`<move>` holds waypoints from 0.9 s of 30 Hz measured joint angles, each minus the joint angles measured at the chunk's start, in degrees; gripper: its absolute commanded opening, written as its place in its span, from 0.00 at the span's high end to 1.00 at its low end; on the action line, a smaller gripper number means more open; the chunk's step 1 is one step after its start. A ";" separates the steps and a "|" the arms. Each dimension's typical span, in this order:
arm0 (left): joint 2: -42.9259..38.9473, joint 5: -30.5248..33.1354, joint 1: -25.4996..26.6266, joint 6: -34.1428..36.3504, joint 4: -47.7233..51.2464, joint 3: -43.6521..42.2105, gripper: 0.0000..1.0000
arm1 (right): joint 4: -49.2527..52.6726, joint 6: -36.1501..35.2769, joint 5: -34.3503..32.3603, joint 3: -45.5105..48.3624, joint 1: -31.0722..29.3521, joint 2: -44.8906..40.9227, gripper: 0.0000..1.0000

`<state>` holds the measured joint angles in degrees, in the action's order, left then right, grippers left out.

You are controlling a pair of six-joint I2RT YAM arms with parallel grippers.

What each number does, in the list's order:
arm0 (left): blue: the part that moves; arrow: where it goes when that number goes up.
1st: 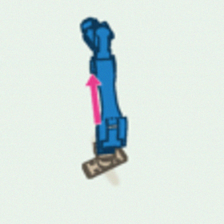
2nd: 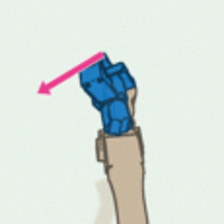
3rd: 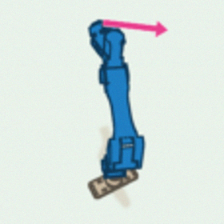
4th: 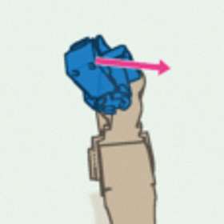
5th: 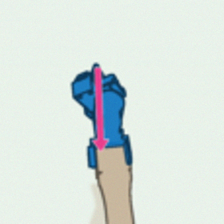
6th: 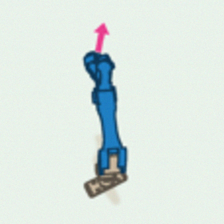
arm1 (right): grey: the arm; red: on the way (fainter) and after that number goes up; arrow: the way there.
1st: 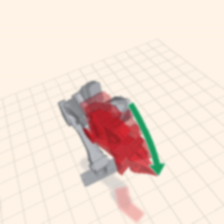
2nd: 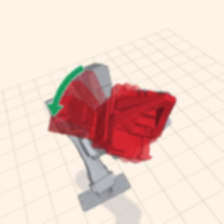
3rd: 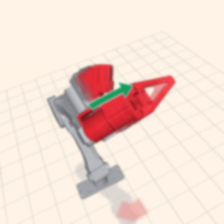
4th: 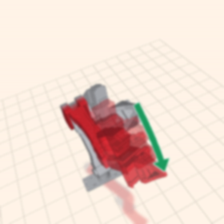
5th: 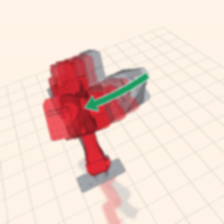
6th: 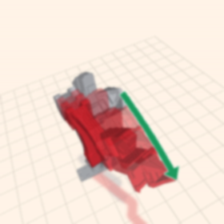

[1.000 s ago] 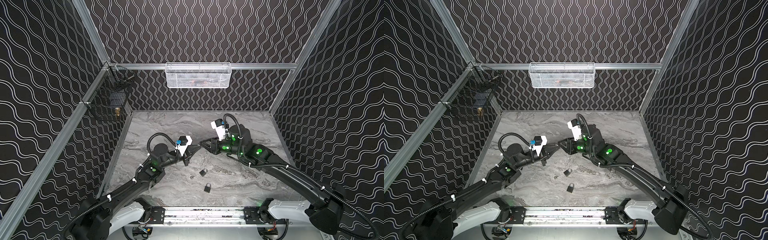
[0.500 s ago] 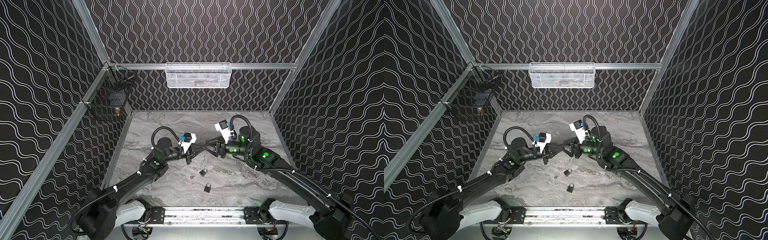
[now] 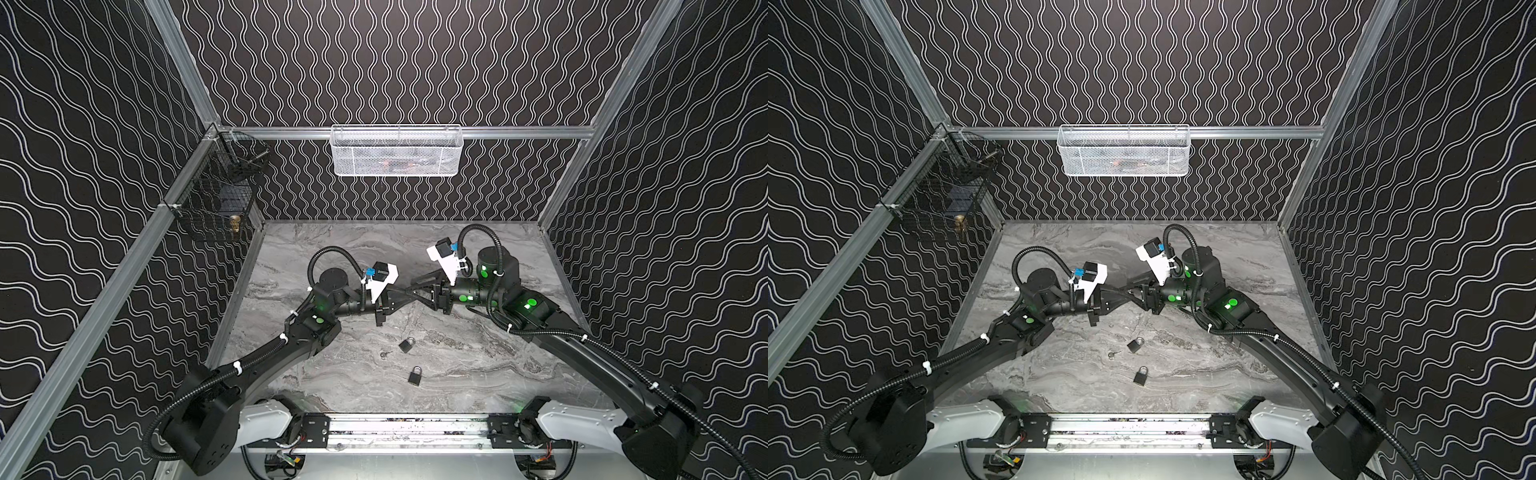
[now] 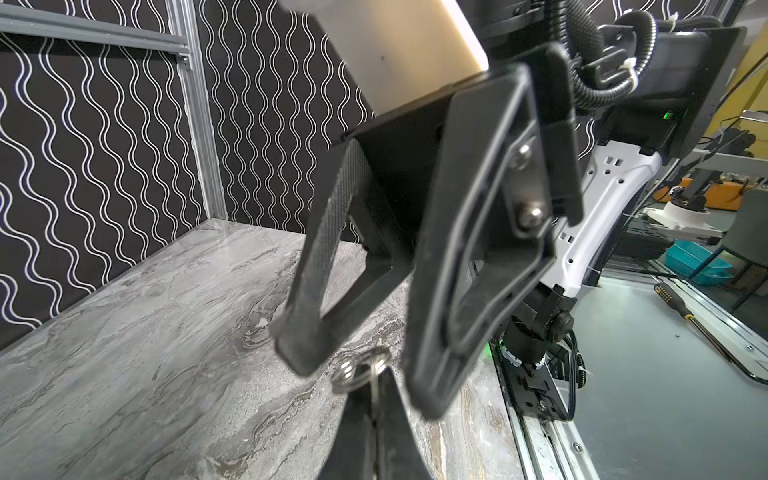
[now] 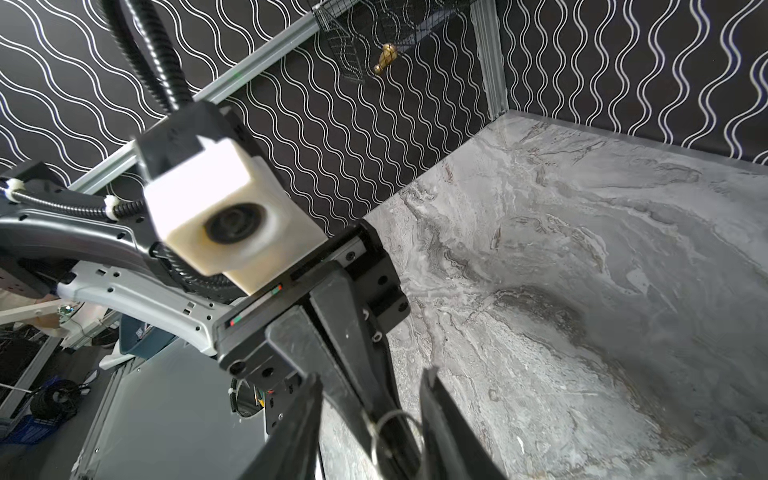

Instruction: Unlock with the key

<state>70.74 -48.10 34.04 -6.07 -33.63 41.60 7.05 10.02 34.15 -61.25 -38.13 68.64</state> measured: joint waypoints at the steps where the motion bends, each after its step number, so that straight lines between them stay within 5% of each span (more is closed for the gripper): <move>1: 0.17 -0.17 0.00 0.04 0.11 0.28 1.00 | 0.46 -0.26 0.26 -0.04 0.04 0.24 0.64; 17: 1.79 -2.36 -0.02 -2.38 2.27 2.43 1.00 | 0.52 -4.02 5.07 -0.39 2.91 0.46 0.99; 27: 2.21 -3.10 -0.02 -2.73 2.38 2.97 1.00 | -0.13 -4.02 7.04 0.09 3.82 0.22 1.00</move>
<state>72.95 -51.20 34.02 -8.80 -31.24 44.58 6.92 6.00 41.19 -61.17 -34.30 68.86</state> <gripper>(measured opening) 0.056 0.064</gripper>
